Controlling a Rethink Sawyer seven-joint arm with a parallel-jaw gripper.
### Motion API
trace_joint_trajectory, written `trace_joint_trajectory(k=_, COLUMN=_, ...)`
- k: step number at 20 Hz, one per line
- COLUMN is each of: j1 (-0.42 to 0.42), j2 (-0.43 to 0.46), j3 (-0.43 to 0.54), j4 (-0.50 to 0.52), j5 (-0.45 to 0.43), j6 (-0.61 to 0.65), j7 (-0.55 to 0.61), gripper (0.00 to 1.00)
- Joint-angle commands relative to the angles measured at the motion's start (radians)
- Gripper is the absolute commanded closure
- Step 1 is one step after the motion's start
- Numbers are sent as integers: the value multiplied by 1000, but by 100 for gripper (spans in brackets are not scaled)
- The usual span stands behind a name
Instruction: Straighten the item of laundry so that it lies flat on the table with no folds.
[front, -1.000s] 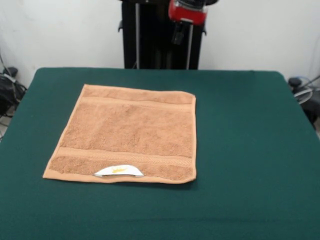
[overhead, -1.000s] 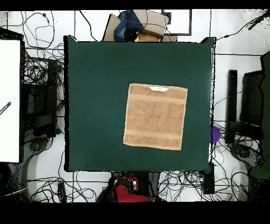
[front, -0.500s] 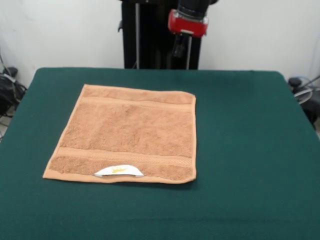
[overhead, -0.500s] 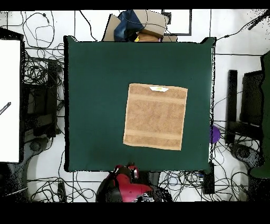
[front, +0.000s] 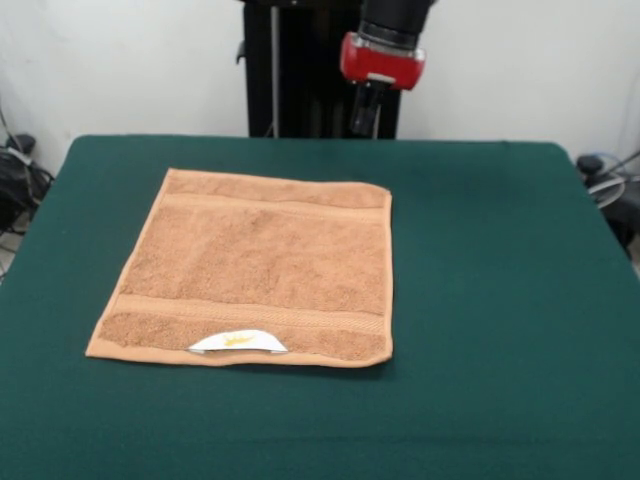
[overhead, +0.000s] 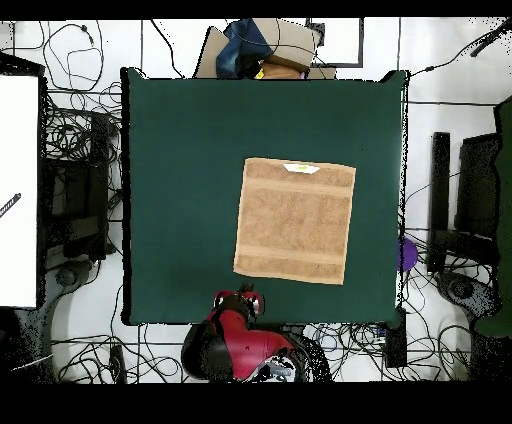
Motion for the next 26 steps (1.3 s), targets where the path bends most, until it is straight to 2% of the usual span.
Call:
trace_joint_trajectory(k=1, j1=-1, j2=-56, j3=97, j4=-128, j5=66, j6=42, j7=184, gripper=100)
trace_joint_trajectory(k=8, j1=-7, j2=-77, j3=105, j4=-149, j5=69, j6=49, j7=188, gripper=100)
trace_joint_trajectory(k=10, j1=-11, j2=-64, j3=107, j4=-141, j5=50, j6=8, j7=194, gripper=100)
trace_joint_trajectory(k=13, j1=-28, j2=-26, j3=127, j4=-135, j5=8, j6=-86, j7=216, gripper=100)
trace_joint_trajectory(k=18, j1=-47, j2=69, j3=149, j4=-169, j5=-19, j6=-65, j7=181, gripper=100)
trace_joint_trajectory(k=22, j1=-33, j2=127, j3=143, j4=-202, j5=-2, j6=-53, j7=161, gripper=100)
trace_joint_trajectory(k=26, j1=20, j2=194, j3=115, j4=-250, j5=61, j6=-35, j7=156, gripper=100)
